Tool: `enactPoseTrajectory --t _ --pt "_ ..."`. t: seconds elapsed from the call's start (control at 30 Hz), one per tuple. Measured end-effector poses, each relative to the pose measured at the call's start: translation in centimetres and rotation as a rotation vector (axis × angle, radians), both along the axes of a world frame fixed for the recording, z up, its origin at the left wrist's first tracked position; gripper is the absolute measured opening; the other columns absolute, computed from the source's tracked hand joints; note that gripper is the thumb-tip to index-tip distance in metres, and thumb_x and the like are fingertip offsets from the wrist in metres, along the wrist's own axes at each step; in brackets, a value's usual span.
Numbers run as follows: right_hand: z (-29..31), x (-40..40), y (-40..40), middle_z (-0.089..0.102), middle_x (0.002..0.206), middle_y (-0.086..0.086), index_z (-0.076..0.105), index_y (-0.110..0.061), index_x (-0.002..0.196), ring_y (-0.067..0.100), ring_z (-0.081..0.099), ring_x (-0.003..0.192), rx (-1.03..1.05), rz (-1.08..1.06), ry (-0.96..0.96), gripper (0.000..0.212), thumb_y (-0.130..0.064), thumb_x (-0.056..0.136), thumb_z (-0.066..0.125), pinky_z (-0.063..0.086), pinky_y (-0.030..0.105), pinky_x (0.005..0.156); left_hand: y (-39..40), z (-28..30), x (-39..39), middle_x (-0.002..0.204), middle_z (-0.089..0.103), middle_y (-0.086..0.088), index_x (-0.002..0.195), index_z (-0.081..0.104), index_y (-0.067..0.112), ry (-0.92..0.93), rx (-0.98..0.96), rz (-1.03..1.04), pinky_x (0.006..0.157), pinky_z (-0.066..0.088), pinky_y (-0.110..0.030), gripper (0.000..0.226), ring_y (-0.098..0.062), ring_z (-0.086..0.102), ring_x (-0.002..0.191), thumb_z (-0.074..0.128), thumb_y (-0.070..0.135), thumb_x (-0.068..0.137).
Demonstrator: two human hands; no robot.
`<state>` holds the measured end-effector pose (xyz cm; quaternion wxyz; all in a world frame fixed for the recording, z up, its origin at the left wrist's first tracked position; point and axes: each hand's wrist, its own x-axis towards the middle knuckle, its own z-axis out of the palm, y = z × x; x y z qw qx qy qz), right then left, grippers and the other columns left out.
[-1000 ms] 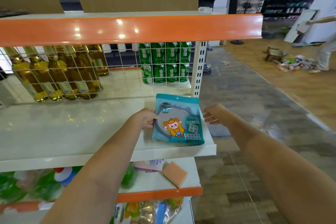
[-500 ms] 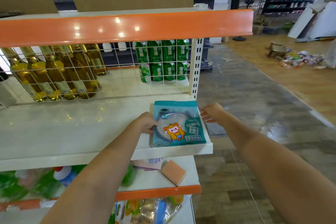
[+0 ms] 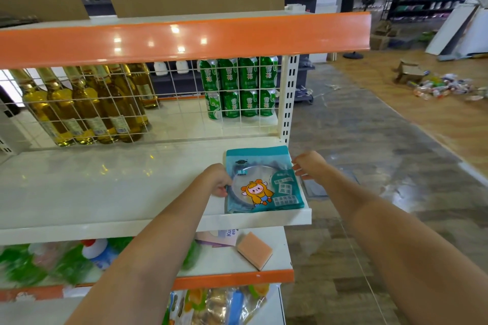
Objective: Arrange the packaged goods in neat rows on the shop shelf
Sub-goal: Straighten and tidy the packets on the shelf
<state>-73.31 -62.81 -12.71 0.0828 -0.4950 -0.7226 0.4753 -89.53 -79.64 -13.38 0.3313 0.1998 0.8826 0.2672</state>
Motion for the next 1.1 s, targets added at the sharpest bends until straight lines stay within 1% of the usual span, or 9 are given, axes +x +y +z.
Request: enactPoseTrajectory --t 0.13,0.23,0.4,0.6,0.73,0.87,0.93,1.0,1.1 --pt "-0.4 -0.3 -0.1 0.061 0.114 0.016 0.057 0.001 0.115 0.023 0.06 0.091 -0.001 0.003 -0.062 0.026 -0.017 0.098 0.048 0.054 0.031 0.082 0.1 -0.1 0.3 0.081 0.056 -0.011 0.078 0.046 0.006 -0.001 0.015 0.009 0.062 0.051 -0.026 0.017 -0.023 0.058 0.081 0.057 0.003 0.091" --pt "-0.7 -0.8 -0.2 0.061 0.109 0.016 0.056 0.001 0.113 0.022 0.061 0.086 -0.023 -0.002 -0.093 0.025 -0.017 0.098 0.049 0.056 0.03 0.078 0.1 -0.1 0.4 0.087 0.057 -0.012 0.091 0.049 0.003 0.017 0.02 -0.006 0.068 0.051 -0.026 0.008 -0.022 0.058 0.082 0.056 0.005 0.092" --pt "-0.7 -1.6 -0.6 0.062 0.111 0.017 0.055 0.001 0.112 0.023 0.065 0.09 0.0 0.011 -0.129 0.023 -0.016 0.098 0.047 0.057 0.036 0.084 -0.3 -0.2 -0.1 0.096 0.06 -0.014 0.102 0.053 0.001 0.004 0.037 -0.011 0.075 0.053 -0.028 0.011 -0.023 0.061 0.085 0.056 0.004 0.092" --pt "-0.2 -2.4 -1.3 0.061 0.114 0.017 0.052 -0.001 0.116 0.024 0.065 0.097 -0.031 0.026 -0.121 0.024 -0.015 0.098 0.047 0.058 0.036 0.083 -0.9 0.1 -0.6 0.085 0.059 -0.012 0.089 0.051 0.003 0.011 0.053 0.007 0.079 0.054 -0.029 0.005 -0.022 0.06 0.085 0.055 0.002 0.091" --pt "-0.5 -2.4 -1.6 0.061 0.112 0.017 0.052 0.0 0.113 0.024 0.065 0.095 -0.045 0.021 -0.107 0.021 -0.015 0.097 0.048 0.059 0.035 0.079 -1.2 -0.1 -0.9 0.092 0.061 -0.014 0.09 0.053 0.002 0.005 0.055 0.013 0.079 0.055 -0.029 0.003 -0.023 0.061 0.085 0.055 0.002 0.091" --pt "-0.8 -2.3 -1.6 0.062 0.11 0.015 0.053 -0.002 0.111 0.023 0.066 0.093 -0.034 0.017 -0.109 0.021 -0.016 0.096 0.05 0.059 0.036 0.079 -1.3 -0.4 -0.9 0.083 0.06 -0.012 0.078 0.05 0.005 -0.007 0.073 0.028 0.077 0.054 -0.028 0.015 -0.023 0.061 0.083 0.054 0.001 0.092" --pt "-0.8 -2.3 -1.7 0.062 0.11 0.015 0.053 -0.001 0.111 0.023 0.066 0.093 -0.036 0.008 -0.108 0.021 -0.017 0.096 0.051 0.058 0.037 0.081 -1.3 -0.5 -0.9 0.085 0.061 -0.013 0.083 0.052 0.003 -0.001 0.075 0.029 0.078 0.055 -0.03 0.01 -0.024 0.062 0.084 0.054 0.001 0.092" --pt "-0.6 -2.5 -1.8 0.062 0.11 0.015 0.053 -0.001 0.111 0.023 0.066 0.093 -0.052 -0.002 -0.1 0.021 -0.016 0.096 0.051 0.058 0.036 0.081 -1.4 -0.6 -1.0 0.095 0.063 -0.016 0.092 0.054 0.002 0.008 0.08 0.024 0.079 0.056 -0.031 0.001 -0.025 0.062 0.085 0.054 0.001 0.092" --pt "-0.5 -2.8 -2.2 0.061 0.111 0.016 0.052 -0.001 0.112 0.023 0.065 0.093 -0.069 -0.018 -0.083 0.021 -0.015 0.097 0.05 0.058 0.032 0.072 -1.7 -0.6 -1.3 0.095 0.061 -0.015 0.095 0.054 0.002 0.029 0.078 0.015 0.077 0.055 -0.03 0.003 -0.024 0.061 0.083 0.054 0.003 0.092"
